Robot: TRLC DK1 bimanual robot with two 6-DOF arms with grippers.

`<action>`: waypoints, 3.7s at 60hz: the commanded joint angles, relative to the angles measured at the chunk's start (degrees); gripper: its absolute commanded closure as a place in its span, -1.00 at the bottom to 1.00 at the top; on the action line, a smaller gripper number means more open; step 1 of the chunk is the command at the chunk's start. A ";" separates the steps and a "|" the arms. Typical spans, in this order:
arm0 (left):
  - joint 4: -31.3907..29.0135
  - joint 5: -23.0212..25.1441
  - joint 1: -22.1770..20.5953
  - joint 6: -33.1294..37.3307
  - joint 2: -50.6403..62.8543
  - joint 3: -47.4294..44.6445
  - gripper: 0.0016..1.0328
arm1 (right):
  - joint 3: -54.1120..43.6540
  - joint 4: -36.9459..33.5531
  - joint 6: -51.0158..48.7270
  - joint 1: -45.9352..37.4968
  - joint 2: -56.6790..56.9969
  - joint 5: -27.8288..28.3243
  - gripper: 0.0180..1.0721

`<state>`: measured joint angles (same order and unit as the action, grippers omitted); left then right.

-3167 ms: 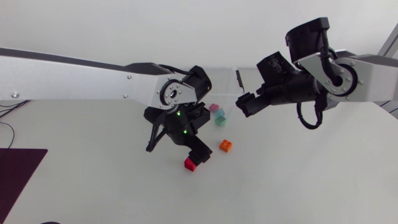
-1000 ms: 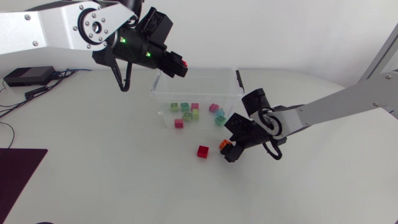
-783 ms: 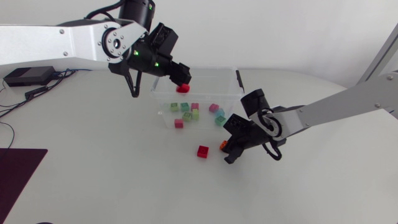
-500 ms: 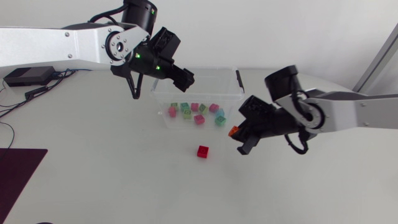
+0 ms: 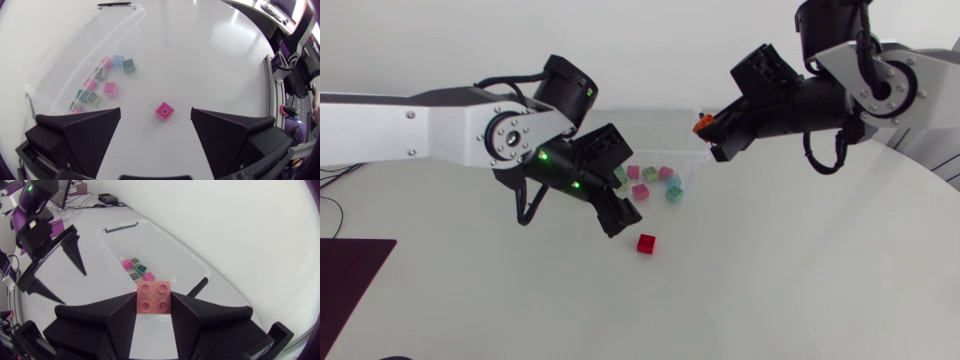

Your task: Pick up the duplo bricks and place them in the container

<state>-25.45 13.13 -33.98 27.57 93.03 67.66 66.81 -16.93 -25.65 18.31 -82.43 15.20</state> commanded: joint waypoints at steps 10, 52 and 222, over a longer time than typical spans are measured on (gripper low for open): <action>2.78 0.41 -2.94 7.58 2.77 -4.90 -0.90 | 9.40 4.45 4.38 0.24 -12.14 0.18 0.34; -5.13 0.23 -4.43 32.46 21.22 10.65 -0.90 | -17.06 5.59 -1.77 -0.11 11.86 3.26 -0.86; 16.49 -27.71 7.52 -5.42 -3.39 10.56 -0.91 | -52.04 4.89 -2.39 -21.56 65.91 -0.52 -0.90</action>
<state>-10.28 -14.02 -26.98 23.90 94.63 82.81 16.97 -13.41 -28.73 -2.81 -16.75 15.46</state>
